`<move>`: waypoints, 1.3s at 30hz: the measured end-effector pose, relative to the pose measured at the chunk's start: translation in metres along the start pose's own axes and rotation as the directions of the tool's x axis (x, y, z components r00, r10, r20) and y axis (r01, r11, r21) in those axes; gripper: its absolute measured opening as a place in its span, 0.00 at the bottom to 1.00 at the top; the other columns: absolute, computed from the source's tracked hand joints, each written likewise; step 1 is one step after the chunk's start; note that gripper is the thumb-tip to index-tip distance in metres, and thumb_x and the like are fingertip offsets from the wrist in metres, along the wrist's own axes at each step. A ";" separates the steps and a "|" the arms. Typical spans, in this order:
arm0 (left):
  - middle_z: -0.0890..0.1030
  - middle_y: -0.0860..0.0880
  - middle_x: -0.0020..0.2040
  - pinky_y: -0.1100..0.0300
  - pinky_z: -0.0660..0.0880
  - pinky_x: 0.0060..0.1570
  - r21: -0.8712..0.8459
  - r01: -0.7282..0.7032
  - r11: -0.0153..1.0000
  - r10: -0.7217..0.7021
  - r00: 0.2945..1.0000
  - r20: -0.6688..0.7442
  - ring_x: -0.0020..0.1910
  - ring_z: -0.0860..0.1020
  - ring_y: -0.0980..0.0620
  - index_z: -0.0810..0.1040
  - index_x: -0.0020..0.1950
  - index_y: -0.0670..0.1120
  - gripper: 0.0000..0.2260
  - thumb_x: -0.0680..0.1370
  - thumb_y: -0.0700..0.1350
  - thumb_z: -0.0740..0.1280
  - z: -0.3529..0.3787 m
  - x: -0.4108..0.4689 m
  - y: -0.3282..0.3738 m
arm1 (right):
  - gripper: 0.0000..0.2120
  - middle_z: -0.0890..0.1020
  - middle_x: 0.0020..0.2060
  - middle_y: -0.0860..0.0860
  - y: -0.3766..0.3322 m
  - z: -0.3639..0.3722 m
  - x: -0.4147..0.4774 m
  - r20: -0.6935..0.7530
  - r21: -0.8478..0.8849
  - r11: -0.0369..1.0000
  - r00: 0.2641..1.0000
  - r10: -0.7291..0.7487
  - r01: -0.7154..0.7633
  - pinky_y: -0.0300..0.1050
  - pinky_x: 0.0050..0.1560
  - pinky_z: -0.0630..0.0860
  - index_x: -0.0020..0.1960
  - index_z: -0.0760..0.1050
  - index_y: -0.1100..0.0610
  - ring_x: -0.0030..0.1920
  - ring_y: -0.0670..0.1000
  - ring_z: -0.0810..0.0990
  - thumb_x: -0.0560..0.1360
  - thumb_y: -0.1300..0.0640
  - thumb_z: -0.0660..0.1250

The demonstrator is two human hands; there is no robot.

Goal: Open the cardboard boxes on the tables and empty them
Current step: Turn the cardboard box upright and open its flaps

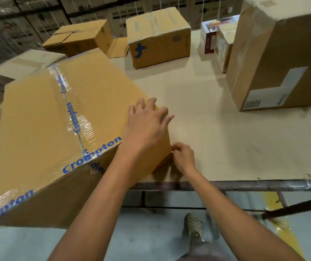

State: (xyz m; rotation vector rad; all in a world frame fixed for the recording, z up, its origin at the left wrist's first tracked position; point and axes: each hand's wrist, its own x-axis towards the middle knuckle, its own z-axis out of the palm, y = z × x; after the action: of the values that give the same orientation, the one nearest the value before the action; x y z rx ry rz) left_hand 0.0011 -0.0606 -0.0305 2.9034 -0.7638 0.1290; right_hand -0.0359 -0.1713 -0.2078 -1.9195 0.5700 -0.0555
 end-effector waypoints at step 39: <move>0.80 0.50 0.61 0.45 0.71 0.64 -0.690 0.192 0.698 -0.436 0.879 -0.196 0.60 0.77 0.48 0.78 0.65 0.53 0.48 0.64 0.85 0.46 -0.188 -0.165 -0.139 | 0.13 0.82 0.51 0.57 -0.203 0.006 -0.157 0.097 0.693 0.698 0.983 0.159 -0.181 0.57 0.57 0.80 0.54 0.77 0.57 0.51 0.57 0.80 0.80 0.47 0.66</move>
State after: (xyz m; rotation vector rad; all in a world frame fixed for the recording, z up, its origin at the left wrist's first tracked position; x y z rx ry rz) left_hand -0.0824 0.1673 0.1202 2.1894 -0.1610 0.2657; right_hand -0.0991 -0.0396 0.0027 -1.1086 0.5957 -0.1074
